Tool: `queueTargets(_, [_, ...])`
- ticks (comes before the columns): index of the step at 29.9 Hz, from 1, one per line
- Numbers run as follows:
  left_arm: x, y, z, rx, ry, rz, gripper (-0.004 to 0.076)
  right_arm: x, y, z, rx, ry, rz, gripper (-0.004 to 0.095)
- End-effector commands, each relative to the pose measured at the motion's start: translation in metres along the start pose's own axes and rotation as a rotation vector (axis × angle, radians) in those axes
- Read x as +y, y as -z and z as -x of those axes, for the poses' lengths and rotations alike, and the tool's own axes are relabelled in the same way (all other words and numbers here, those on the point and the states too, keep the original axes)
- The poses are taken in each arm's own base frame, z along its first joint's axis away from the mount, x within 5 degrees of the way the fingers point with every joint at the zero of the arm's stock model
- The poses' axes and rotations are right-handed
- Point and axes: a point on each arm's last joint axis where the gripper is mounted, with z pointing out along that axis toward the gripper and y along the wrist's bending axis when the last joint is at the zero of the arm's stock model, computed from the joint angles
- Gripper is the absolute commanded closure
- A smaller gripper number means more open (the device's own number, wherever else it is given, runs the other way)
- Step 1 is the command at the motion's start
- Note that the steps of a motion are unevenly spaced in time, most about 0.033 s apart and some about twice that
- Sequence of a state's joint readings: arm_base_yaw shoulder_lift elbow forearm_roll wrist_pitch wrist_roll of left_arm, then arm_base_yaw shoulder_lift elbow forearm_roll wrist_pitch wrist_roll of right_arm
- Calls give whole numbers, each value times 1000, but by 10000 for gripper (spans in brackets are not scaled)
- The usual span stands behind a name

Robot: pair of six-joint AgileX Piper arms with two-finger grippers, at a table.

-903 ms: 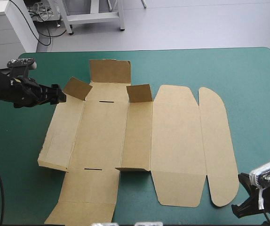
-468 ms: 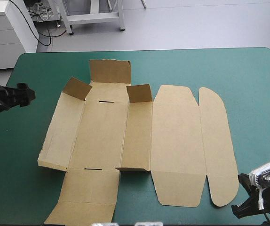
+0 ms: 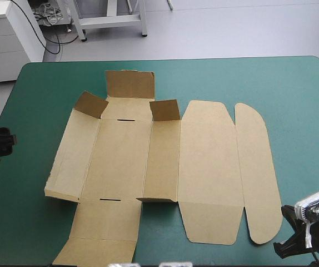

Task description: Fold the box

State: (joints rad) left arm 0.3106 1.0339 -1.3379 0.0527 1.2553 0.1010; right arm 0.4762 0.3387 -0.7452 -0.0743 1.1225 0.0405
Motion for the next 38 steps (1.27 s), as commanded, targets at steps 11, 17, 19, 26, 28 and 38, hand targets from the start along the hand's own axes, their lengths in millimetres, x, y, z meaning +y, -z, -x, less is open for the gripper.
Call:
queueTargets(11, [8, -97, 13, 258, 95, -132, 32, -1, 3, 10, -60, 11, -6, 929])
queueTargets(17, [29, -128, 19, 207, 240, -444, 32, -1, 3, 10, -60, 11, -6, 929])
queueTargets(19, [39, -140, 17, 228, 298, -468, 32, -1, 3, 10, -60, 11, -6, 929])
queueTargets(26, [28, -184, 2, 302, 265, -647, 32, -1, 3, 10, -60, 11, -6, 929])
queueTargets(28, [23, -193, -6, 312, 277, -715, 32, -1, 3, 10, -62, 11, -6, 929])
queueTargets(38, [-10, -203, -19, 391, 124, -774, 32, -2, 3, 10, -63, 17, -17, 929])
